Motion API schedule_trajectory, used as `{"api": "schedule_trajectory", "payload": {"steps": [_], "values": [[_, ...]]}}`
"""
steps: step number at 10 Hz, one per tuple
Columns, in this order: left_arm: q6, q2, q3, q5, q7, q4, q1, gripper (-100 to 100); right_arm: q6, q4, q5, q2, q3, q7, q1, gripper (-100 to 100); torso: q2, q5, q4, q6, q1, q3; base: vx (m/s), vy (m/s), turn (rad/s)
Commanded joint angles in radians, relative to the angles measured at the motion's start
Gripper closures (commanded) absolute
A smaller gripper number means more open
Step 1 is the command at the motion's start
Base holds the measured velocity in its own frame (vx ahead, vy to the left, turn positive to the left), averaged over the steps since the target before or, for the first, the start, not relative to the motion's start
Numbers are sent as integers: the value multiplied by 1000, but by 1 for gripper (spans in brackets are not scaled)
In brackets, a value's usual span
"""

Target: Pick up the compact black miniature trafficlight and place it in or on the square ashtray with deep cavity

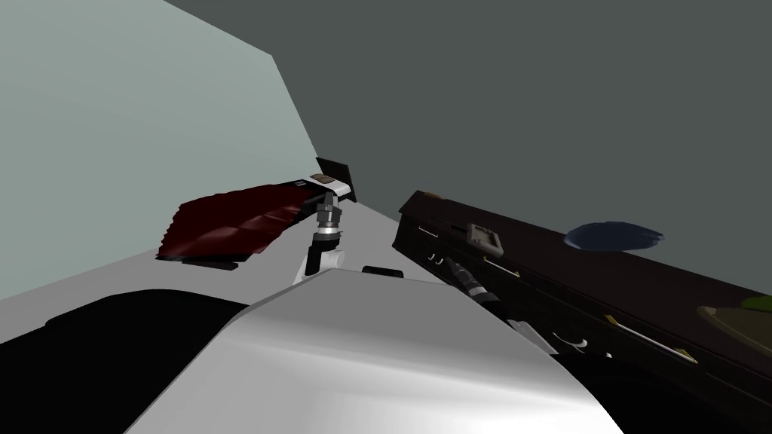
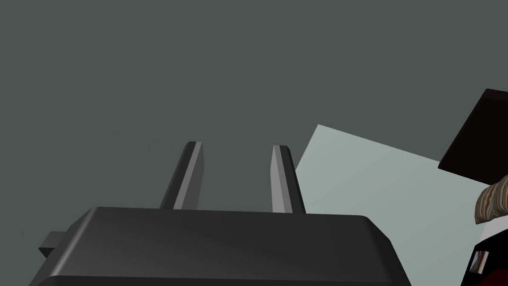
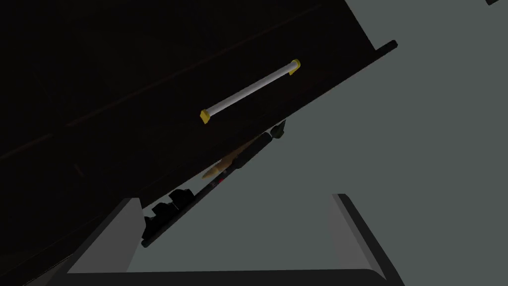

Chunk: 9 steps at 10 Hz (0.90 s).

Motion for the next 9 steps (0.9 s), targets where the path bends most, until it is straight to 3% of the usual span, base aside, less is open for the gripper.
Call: {"api": "schedule_trajectory", "payload": {"steps": [1, 5, 6, 9], "values": [[0, 0, 0, 0, 0, 0, 0, 0, 9, 50, 33, -50, -17, 28, 21, -100, 0, 0, 0, 0, 0, 0, 86, 100, 84], [0, 0, 0, 0, 0, 0, 0, 0, 51, 147, 92, -138, -44, 77, 62, -100, 2, -1, 1, 0, -4, 1, 81, 68, 61], [0, 0, 0, 0, 0, 0, 0, 0, 51, 147, 92, -147, -44, 77, 62, -100, 1, -1, 0, 0, -4, 1, 100, 53, 37], [0, 0, 0, 0, 0, 0, 0, 0, 111, 247, 180, -262, -87, 150, 119, -100, -3, 0, 0, -1, 0, -2, 160, 114, 107]]}}
